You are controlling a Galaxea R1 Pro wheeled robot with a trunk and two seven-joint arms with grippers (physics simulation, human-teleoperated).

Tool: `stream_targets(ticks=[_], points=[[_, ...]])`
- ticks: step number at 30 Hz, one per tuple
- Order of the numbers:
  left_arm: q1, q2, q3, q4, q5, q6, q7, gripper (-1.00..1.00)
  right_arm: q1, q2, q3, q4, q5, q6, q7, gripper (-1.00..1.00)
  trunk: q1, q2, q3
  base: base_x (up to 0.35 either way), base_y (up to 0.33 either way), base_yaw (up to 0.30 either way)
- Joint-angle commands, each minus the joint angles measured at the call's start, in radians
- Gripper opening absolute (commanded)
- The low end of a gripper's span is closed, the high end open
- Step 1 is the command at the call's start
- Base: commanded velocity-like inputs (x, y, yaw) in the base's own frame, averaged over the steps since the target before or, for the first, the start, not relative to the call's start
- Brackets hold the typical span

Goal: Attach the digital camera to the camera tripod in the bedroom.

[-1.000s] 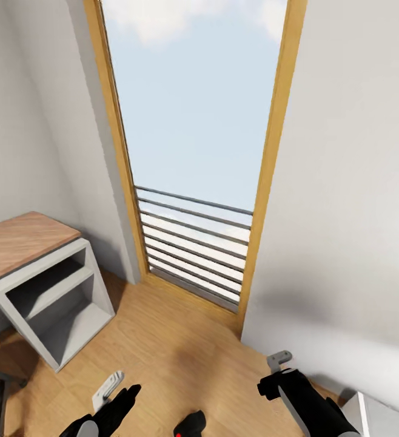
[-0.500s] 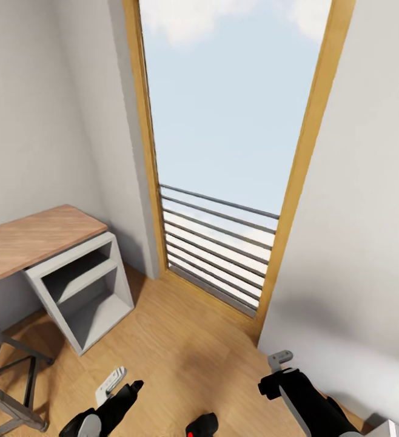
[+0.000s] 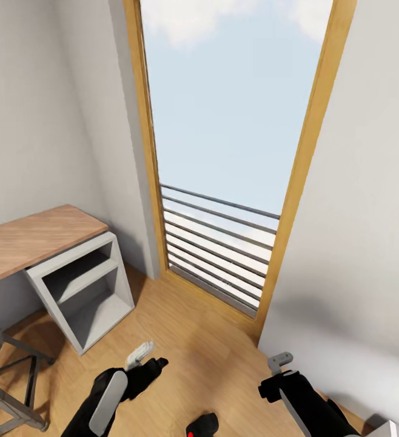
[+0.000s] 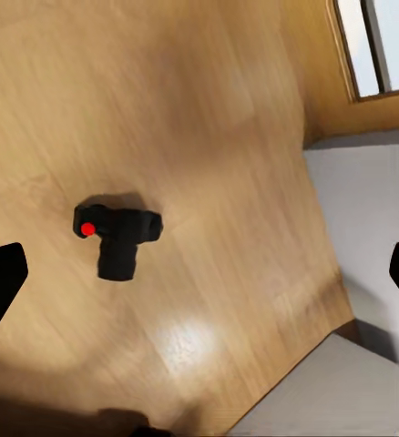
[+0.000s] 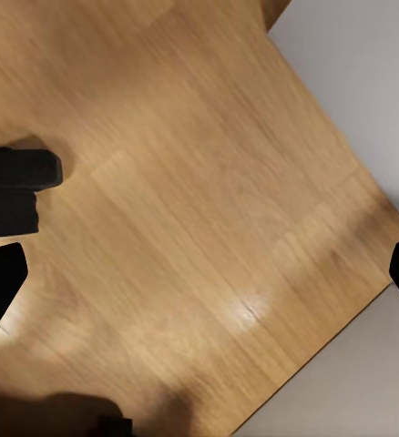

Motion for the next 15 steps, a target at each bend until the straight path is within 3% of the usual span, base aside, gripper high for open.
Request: stream_targets(ticks=[1, 5, 15], points=[[-0.028, 0.0, -0.004, 0.026, 0.01, 0.013, 0.009, 1.0, 0.0, -0.001, 0.005, -0.002, 0.002, 0.006, 0.0, 1.0, 0.0, -0.001, -0.001, 0.0, 0.0, 0.002], [-0.1, 0.0, -0.014, 0.097, 0.01, 0.033, 0.01, 1.0, 0.0, 0.002, 0.005, -0.004, 0.002, 0.006, 0.0, 1.0, 0.0, -0.001, -0.001, 0.0, 0.0, 0.001], [-0.107, -0.004, -0.015, 0.131, 0.034, 0.08, 0.004, 1.0, 0.0, 0.002, 0.005, -0.007, 0.001, 0.007, 0.0, 1.0, 0.008, -0.015, -0.007, 0.0, 0.0, 0.0]])
